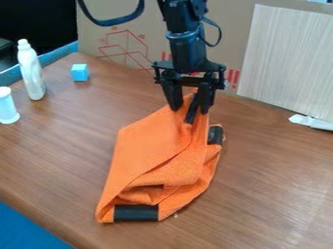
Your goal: Folding cloth from bottom to top left.
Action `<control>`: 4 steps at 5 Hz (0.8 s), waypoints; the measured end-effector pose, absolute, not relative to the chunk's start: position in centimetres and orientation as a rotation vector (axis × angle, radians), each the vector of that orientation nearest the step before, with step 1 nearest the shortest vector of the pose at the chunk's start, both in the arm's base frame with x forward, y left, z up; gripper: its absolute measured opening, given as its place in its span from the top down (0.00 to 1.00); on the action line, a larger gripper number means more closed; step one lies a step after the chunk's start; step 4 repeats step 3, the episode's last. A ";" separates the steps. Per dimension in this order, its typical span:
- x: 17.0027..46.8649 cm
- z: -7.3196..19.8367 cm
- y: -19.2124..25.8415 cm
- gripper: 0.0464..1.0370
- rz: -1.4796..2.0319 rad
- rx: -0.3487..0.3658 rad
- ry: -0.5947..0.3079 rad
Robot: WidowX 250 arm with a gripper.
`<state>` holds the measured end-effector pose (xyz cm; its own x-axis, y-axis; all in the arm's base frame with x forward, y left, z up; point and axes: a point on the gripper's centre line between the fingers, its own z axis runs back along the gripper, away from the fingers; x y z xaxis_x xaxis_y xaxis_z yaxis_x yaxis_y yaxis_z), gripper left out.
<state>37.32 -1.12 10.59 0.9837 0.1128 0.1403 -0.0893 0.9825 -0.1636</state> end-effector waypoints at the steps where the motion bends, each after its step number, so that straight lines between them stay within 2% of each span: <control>1: 37.3 13.9 -1.3 0.03 0.090 -0.175 -0.260; 2: 36.0 18.6 -1.6 0.04 0.055 -0.212 -0.389; 3: 33.1 23.3 0.5 0.04 -0.025 -0.127 -0.467; 4: 33.1 23.3 0.5 0.04 -0.025 -0.127 -0.467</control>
